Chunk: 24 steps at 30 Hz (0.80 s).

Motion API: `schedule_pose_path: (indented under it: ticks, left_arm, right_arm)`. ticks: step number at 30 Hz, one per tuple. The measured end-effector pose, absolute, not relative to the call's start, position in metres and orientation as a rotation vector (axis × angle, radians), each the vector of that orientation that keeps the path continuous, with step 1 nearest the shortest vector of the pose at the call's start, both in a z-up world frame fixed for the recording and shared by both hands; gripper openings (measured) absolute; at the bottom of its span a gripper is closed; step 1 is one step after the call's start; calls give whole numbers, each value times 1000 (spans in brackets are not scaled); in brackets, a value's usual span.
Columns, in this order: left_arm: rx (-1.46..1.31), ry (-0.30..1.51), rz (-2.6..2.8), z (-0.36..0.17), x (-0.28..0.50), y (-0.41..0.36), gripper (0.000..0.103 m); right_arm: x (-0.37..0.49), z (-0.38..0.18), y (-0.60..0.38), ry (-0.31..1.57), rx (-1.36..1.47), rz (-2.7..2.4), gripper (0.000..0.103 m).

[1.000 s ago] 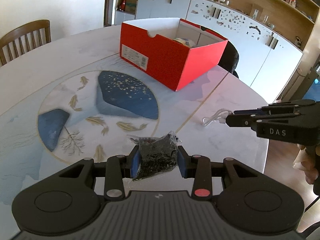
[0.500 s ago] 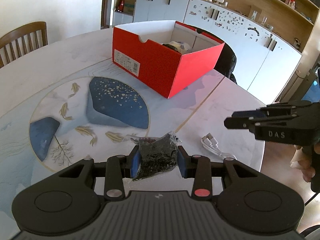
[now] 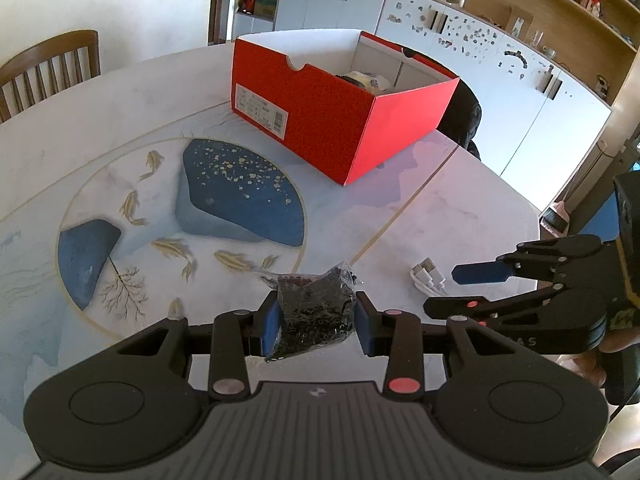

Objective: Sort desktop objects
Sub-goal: 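Carry the black mesh bag and white cable with both grippers over the red box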

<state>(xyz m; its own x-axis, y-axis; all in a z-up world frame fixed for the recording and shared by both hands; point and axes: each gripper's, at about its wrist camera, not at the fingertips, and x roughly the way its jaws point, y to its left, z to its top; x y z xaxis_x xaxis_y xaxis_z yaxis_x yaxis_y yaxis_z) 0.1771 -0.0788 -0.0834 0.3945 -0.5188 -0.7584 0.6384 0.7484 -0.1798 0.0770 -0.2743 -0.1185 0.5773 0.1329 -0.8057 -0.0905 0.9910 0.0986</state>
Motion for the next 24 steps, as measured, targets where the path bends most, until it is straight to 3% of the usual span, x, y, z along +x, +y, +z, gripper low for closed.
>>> schedule_pose_path:
  ticks: [5, 8, 24]
  left_arm:
    - [152, 908, -742, -84, 176, -80, 37]
    - [154, 908, -745, -84, 176, -81, 37]
    - [148, 881, -798, -65, 183, -105, 37]
  right_arm:
    - [78, -123, -269, 940, 5, 131, 40]
    - [78, -122, -268, 930, -6, 136, 22]
    - [73, -79, -305, 849, 127, 110, 17]
